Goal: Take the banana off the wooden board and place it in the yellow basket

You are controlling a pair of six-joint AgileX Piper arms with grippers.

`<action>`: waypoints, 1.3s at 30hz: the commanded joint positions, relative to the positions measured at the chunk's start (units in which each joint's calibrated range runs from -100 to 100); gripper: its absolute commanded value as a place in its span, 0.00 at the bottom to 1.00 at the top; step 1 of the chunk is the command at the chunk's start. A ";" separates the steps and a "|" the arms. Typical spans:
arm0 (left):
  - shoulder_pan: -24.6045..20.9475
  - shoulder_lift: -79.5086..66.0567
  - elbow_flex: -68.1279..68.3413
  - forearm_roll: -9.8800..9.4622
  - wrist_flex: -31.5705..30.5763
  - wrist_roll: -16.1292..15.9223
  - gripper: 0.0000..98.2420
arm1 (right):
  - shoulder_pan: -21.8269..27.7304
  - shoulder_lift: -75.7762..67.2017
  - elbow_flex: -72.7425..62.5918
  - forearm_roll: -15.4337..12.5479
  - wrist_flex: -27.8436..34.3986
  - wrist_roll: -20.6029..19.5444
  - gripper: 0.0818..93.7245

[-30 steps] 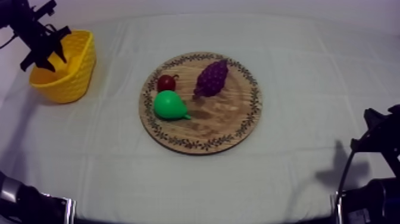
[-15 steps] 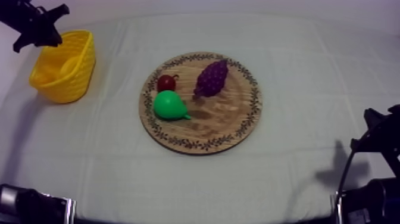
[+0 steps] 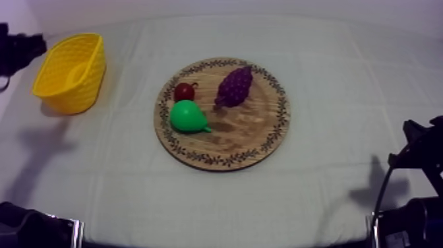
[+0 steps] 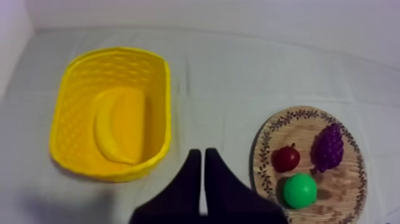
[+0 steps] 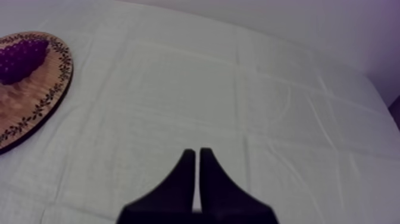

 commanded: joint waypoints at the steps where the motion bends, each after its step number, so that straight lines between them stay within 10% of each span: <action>1: -0.58 -15.91 9.78 -0.37 -1.44 -0.03 0.00 | 0.01 -0.04 -0.03 -0.01 -0.02 -0.01 0.01; 18: -2.64 -45.61 43.93 -1.68 -12.20 -6.01 0.00 | 0.01 -0.04 -0.03 -0.01 -0.02 0.00 0.01; 25: -2.16 -51.06 48.48 -7.99 -12.06 -3.40 0.00 | 0.01 -0.04 -0.03 -0.01 -0.02 0.00 0.01; 39: -1.82 -52.61 48.84 -8.80 -11.27 11.18 0.00 | 0.01 -0.04 -0.03 -0.01 -0.02 0.00 0.01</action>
